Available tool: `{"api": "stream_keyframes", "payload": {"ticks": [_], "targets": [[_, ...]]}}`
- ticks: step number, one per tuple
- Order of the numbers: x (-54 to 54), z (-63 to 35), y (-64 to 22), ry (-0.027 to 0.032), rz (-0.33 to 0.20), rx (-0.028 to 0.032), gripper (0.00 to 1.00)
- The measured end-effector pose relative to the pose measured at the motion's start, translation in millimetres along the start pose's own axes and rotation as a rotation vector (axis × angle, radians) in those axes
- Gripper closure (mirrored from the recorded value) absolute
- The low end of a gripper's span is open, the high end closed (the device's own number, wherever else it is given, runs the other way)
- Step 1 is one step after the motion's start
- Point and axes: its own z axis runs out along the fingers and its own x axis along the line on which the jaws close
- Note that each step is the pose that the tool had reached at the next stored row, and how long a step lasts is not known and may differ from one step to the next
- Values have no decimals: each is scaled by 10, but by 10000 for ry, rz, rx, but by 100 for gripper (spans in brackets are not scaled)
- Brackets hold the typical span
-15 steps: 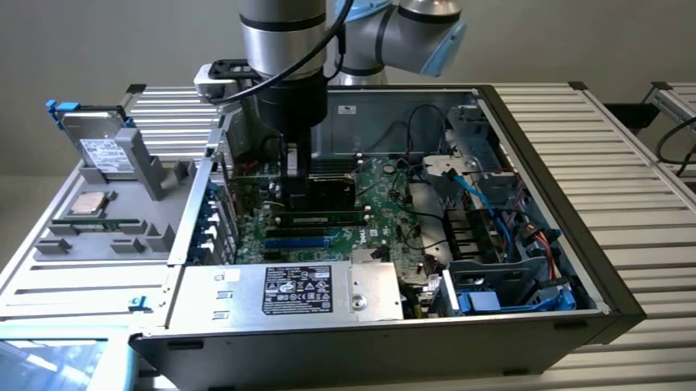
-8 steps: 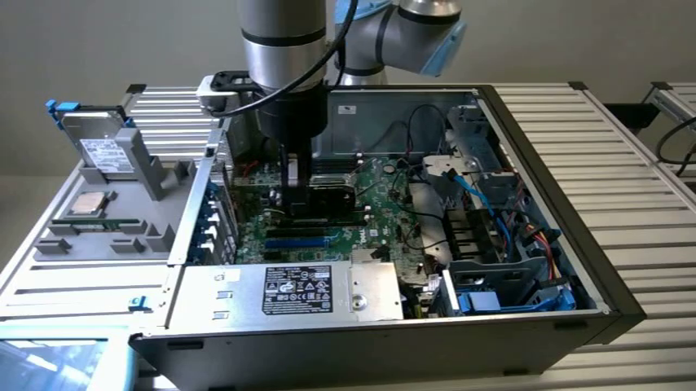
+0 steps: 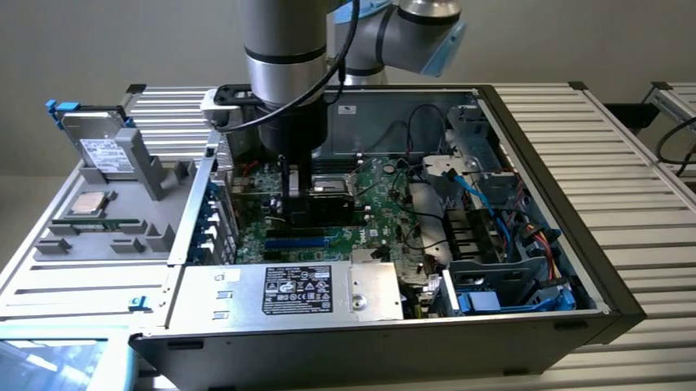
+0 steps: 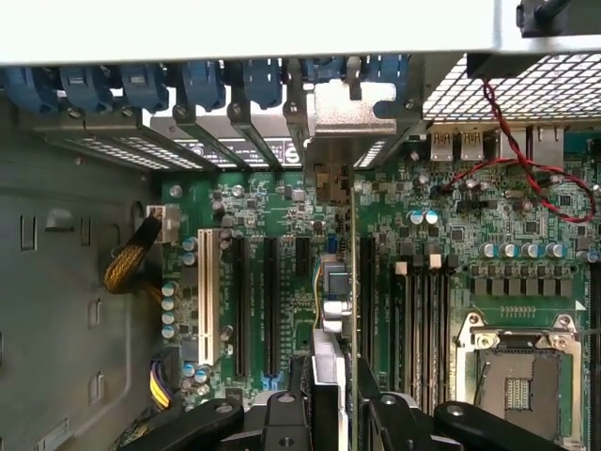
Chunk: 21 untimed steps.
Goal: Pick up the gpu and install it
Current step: 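Insert the gpu into the slot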
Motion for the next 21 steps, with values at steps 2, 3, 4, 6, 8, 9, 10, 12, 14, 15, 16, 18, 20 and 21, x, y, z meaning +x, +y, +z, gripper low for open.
{"api": "stream_keyframes", "payload": {"ticks": [2, 3, 4, 6, 8, 9, 10, 12, 14, 15, 16, 18, 20, 21], "targets": [[9, 35, 0, -1, -3, -48, 71], [11, 53, 0, 0, -4, -66, 71], [12, 72, 1, 1, -4, -72, 71], [11, 107, 3, 0, -3, -73, 71], [10, 131, 9, 0, -4, -74, 71], [10, 138, 15, 1, -4, -74, 71], [10, 141, 20, 1, -3, -75, 71], [10, 142, 20, 3, -4, -75, 71], [11, 149, 22, 0, -4, -67, 71], [11, 153, 29, -1, -3, -53, 71], [11, 157, 36, -1, -2, -32, 71], [13, 164, 46, -5, 1, 1, 71], [17, 169, 51, -14, 1, 33, 71], [17, 172, 58, -22, 3, 49, 71]]}}
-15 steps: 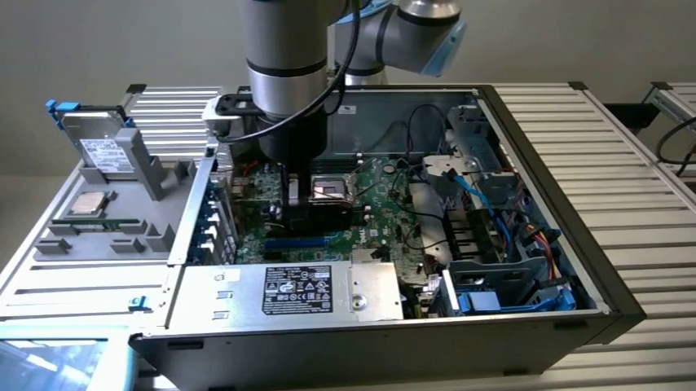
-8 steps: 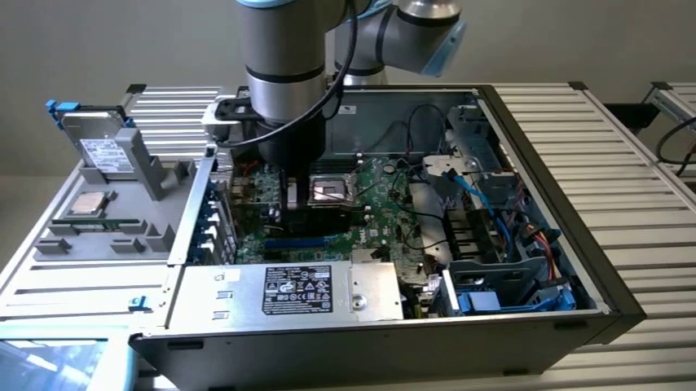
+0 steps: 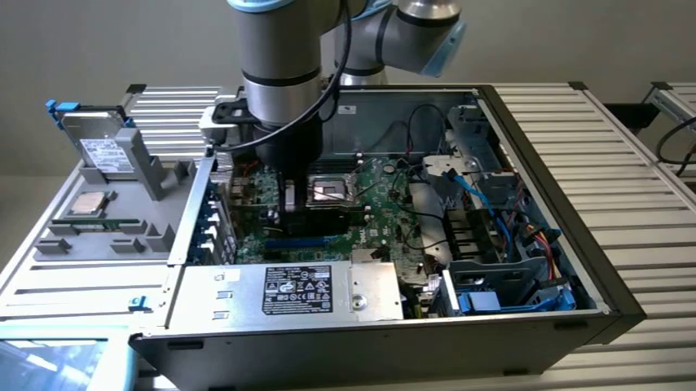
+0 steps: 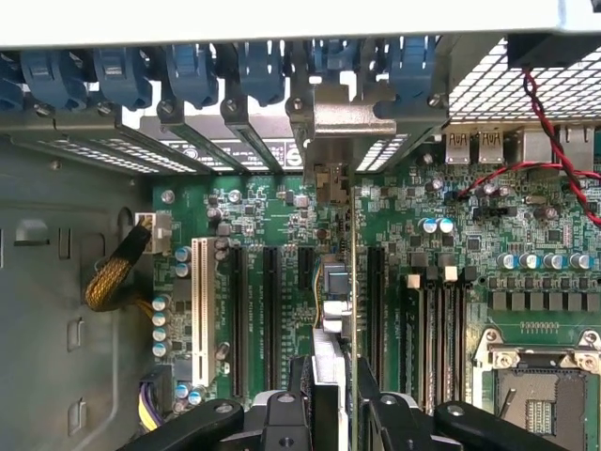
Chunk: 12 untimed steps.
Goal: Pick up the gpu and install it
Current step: 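Insert the gpu into the slot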
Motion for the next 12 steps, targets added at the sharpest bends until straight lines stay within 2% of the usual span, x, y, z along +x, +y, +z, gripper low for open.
{"api": "stream_keyframes", "payload": {"ticks": [12], "targets": [[4, 60, 36, -30, 0, 9, 71]]}}
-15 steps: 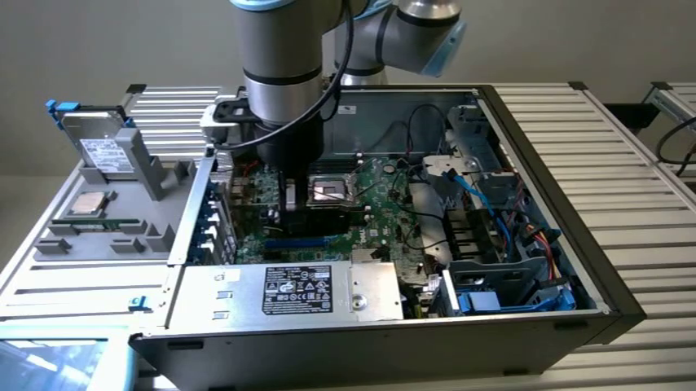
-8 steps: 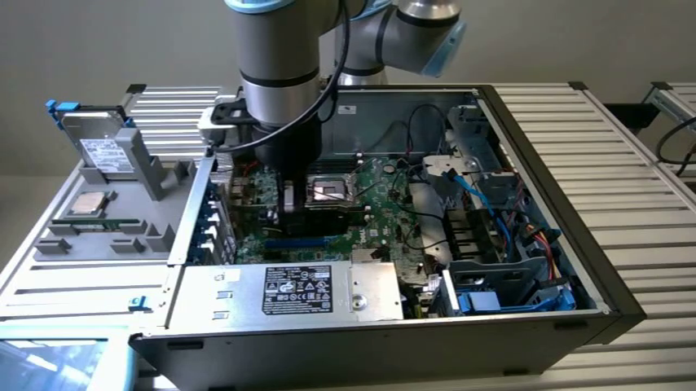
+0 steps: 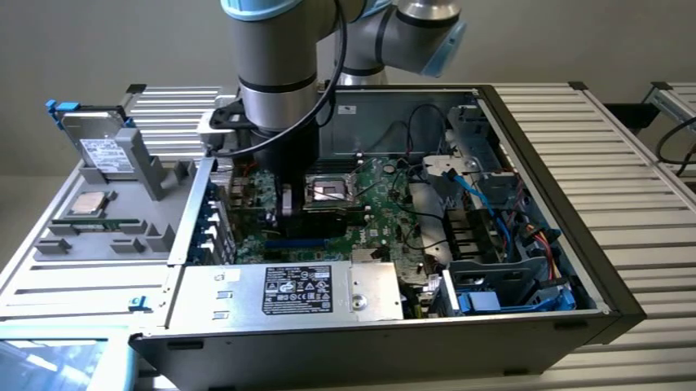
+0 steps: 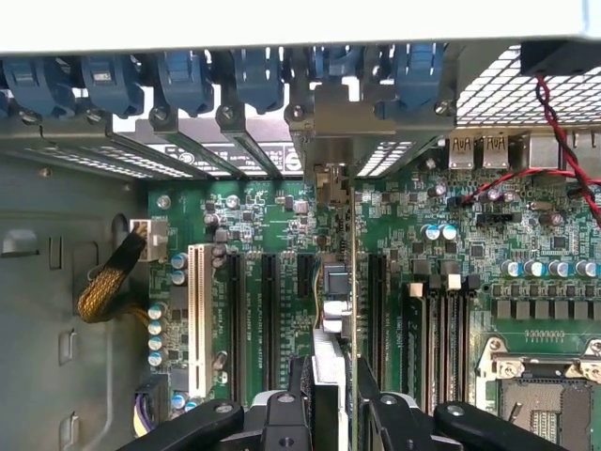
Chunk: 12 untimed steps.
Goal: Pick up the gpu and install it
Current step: 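Insert the gpu into the slot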
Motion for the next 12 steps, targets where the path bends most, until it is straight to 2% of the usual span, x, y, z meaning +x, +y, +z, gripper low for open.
{"api": "stream_keyframes", "payload": {"ticks": [4, 8, 12], "targets": [[0, 24, 7, -31, 7, -1, 71], [4, 27, 26, -134, 11, -2, 71], [4, 35, 37, -171, 17, -2, 71]]}}
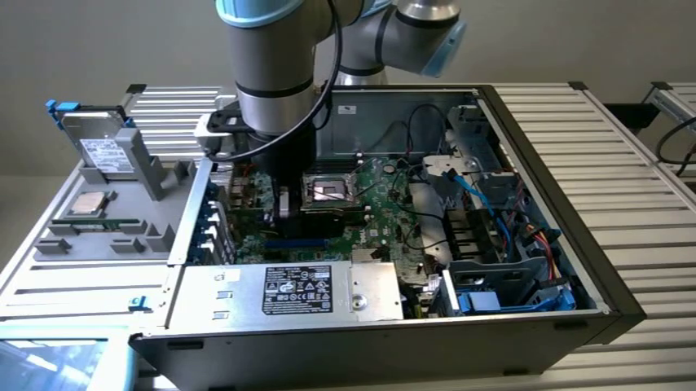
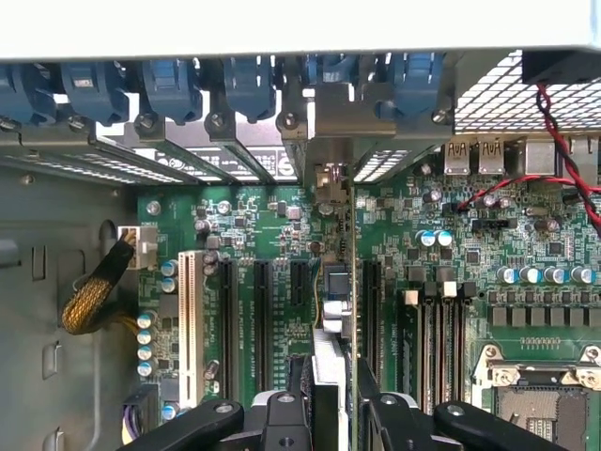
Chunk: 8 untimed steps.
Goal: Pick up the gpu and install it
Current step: 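Insert the gpu into the slot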
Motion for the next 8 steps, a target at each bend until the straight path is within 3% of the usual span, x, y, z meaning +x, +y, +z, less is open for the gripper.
{"api": "stream_keyframes", "payload": {"ticks": [8], "targets": [[-2, 15, 4, 1, 1, 20, 71]]}}
